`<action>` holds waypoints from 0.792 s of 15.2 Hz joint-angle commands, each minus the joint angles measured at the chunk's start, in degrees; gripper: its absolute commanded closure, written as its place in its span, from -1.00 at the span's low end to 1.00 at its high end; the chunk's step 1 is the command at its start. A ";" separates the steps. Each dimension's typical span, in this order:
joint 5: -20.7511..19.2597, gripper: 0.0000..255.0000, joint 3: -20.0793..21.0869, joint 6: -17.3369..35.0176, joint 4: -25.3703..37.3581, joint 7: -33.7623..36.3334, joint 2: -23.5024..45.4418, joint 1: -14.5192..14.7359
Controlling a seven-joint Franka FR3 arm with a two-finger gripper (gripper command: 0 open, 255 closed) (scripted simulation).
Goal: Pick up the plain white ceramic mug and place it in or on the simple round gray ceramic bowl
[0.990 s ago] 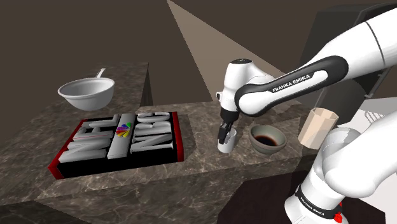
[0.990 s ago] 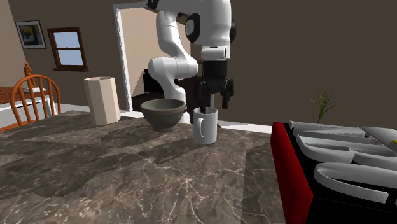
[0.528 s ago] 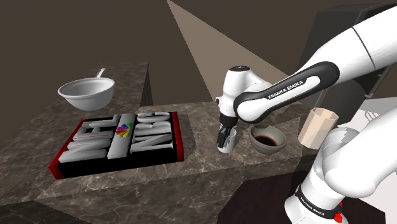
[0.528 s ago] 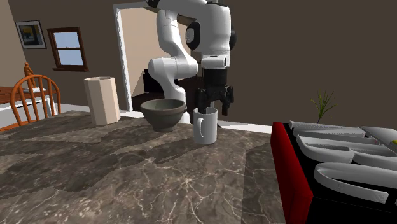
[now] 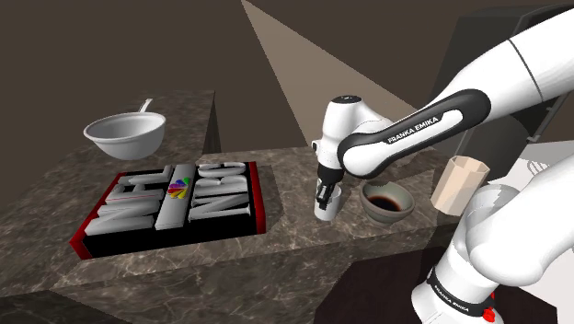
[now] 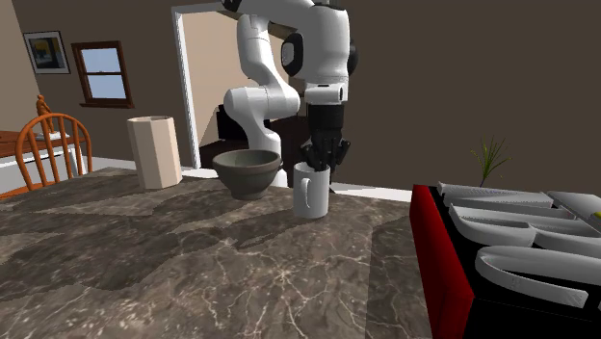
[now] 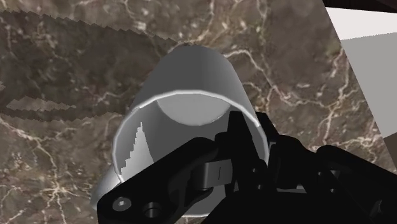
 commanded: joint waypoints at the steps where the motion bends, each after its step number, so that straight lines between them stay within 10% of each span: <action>1: 0.00 1.00 0.00 0.00 0.00 0.00 0.00 0.00; 12: 0.11 1.00 -0.20 -5.79 2.49 -0.19 -3.31 0.08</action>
